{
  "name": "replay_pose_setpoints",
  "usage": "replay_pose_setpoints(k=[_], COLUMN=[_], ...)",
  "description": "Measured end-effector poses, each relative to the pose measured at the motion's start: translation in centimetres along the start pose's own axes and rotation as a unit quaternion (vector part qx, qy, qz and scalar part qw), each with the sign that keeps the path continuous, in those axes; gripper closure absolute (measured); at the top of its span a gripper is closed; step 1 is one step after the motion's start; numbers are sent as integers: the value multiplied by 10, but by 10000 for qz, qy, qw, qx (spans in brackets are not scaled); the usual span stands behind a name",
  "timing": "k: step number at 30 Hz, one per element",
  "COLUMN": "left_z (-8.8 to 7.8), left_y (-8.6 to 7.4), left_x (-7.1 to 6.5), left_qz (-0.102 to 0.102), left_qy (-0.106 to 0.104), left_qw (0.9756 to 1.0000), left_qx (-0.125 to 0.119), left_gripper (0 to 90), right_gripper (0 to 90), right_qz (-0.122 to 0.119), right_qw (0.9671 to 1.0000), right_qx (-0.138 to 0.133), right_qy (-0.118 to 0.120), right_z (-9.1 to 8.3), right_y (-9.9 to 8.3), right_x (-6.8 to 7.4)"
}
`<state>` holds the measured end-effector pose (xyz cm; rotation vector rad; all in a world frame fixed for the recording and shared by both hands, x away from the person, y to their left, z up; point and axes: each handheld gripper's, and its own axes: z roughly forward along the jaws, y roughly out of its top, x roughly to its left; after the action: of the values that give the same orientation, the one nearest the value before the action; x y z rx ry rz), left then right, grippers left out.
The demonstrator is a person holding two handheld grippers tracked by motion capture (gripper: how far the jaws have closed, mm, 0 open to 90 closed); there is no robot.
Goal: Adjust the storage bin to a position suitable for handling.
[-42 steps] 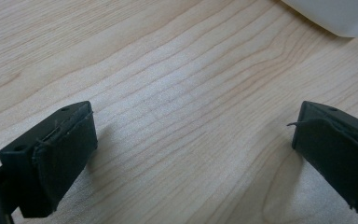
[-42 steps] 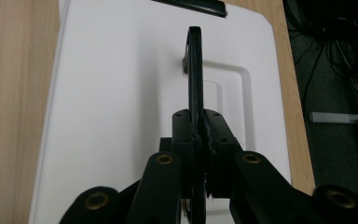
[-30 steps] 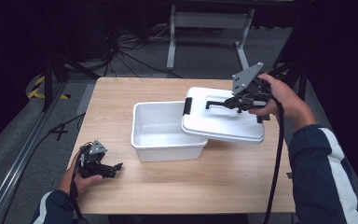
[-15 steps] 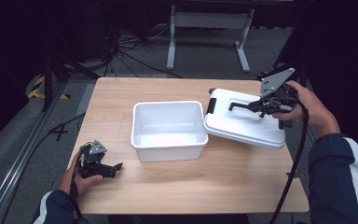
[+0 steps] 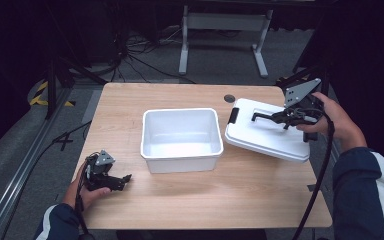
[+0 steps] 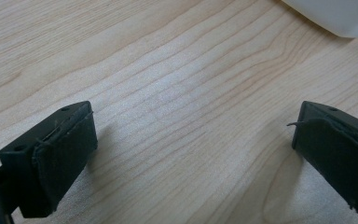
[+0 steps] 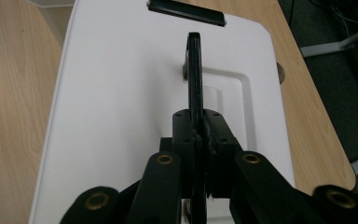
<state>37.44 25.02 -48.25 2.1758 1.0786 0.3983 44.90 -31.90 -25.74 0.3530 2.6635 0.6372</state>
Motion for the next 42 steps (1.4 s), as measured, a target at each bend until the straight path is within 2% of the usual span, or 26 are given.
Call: replay_pose_setpoints(k=[7, 17, 35, 42], left_z=[0, 0, 0, 0], left_y=[0, 0, 0, 0], left_x=[0, 0, 0, 0], left_qz=[7, -2, 12, 11], left_qy=[2, 2, -2, -3], left_qw=[10000, 10000, 10000, 10000], left_qx=[-6, -1, -7, -7], left_gripper=[3, 3, 2, 2], right_gripper=[848, 847, 847, 846], right_qz=[133, 190, 266, 399], right_qw=[9998, 9993, 9981, 9982], right_qx=[55, 78, 193, 169], right_qy=[118, 315, 525, 414], right_z=[27, 58, 98, 107], right_y=[-10, -15, -27, -30], right_x=[-1, 2, 10, 10])
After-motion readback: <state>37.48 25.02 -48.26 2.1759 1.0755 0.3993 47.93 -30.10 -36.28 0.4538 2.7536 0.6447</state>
